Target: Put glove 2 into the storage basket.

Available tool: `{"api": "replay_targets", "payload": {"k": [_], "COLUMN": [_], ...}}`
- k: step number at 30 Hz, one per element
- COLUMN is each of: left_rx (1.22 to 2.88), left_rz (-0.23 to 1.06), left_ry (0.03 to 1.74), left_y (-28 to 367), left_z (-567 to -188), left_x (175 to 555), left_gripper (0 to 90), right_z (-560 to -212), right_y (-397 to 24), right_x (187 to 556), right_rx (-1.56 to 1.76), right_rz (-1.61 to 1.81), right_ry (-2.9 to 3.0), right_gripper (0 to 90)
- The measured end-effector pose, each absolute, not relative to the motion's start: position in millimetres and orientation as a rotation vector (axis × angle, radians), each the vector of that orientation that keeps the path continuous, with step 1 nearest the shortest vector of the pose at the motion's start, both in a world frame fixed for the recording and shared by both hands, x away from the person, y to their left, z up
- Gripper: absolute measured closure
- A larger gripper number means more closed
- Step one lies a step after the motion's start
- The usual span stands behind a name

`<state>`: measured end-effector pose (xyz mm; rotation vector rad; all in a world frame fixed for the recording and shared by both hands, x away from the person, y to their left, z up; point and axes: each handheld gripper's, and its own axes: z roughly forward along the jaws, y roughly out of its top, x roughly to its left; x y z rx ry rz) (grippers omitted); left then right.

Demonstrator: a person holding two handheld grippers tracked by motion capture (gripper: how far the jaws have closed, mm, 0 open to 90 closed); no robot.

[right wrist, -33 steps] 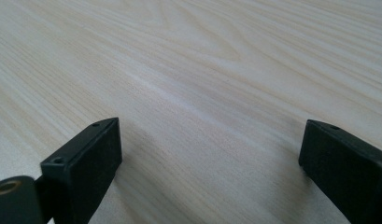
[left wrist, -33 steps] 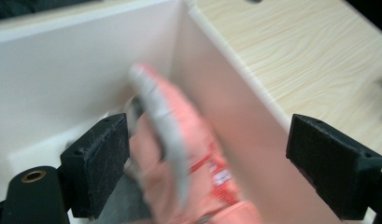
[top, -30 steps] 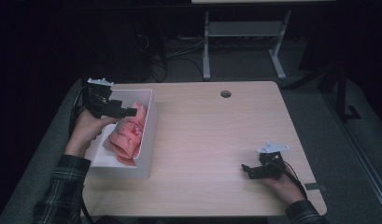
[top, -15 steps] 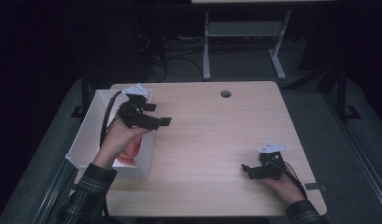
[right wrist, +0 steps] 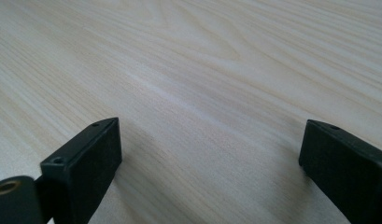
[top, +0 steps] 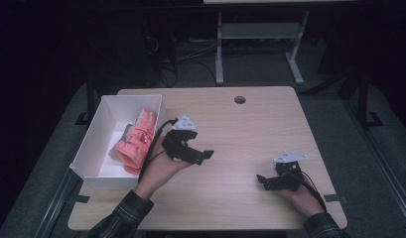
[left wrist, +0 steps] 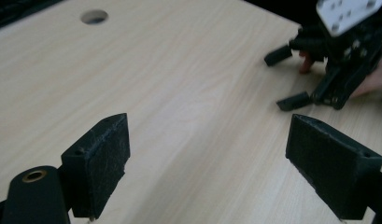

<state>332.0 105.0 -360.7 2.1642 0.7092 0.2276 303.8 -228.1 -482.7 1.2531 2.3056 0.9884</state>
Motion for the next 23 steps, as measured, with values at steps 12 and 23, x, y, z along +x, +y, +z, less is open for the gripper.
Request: {"api": "replay_targets", "payload": {"k": [12, 23], "left_rx": [2.305, 2.37], "left_rz": [0.231, 0.223], "left_ry": [0.664, 0.679], "left_y": [94, 94], "left_z": [-437, -462], "left_x": [329, 330], "left_gripper": [13.1, 13.0], "right_z": [-483, -483], "right_y": [-228, -228], "right_x": [304, 304], "right_rx": [1.248, 1.244], "right_rz": [0.987, 0.988], "right_ry": [2.305, 2.305], "right_gripper": [5.3, 5.3]}}
